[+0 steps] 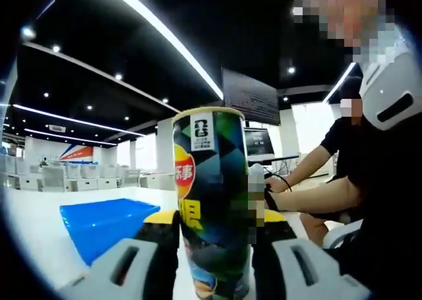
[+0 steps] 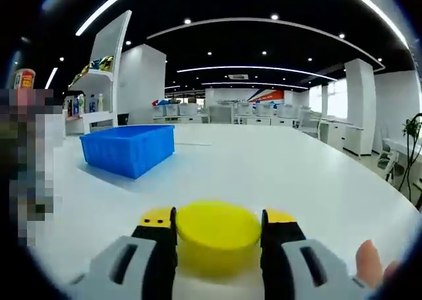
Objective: Open the lid of the chip container on the table, take out the chips, place them into the box in front of the container, and close the lid
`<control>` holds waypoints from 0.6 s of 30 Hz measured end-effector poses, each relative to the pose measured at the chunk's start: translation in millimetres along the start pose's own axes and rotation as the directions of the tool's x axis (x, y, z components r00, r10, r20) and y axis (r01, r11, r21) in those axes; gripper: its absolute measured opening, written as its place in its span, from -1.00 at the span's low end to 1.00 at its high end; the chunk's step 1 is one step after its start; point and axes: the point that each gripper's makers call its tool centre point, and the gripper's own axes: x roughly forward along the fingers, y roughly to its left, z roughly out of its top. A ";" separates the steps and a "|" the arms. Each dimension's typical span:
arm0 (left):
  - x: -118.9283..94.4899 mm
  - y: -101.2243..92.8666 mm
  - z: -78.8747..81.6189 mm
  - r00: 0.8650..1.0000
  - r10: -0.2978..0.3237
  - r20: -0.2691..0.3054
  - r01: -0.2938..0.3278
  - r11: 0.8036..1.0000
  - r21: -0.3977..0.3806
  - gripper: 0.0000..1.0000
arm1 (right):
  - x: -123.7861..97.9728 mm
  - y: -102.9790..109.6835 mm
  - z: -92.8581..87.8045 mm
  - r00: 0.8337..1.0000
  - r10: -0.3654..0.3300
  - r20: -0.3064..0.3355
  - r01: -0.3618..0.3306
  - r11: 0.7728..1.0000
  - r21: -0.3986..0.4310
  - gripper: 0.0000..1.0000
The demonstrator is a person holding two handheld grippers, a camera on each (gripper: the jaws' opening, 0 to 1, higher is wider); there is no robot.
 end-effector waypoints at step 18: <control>-0.5 -1.8 -0.4 1.000 0.001 -0.002 -0.001 1.000 0.003 -0.14 | 1.0 2.0 -4.1 1.000 0.008 -0.018 -0.008 1.000 -0.003 -0.09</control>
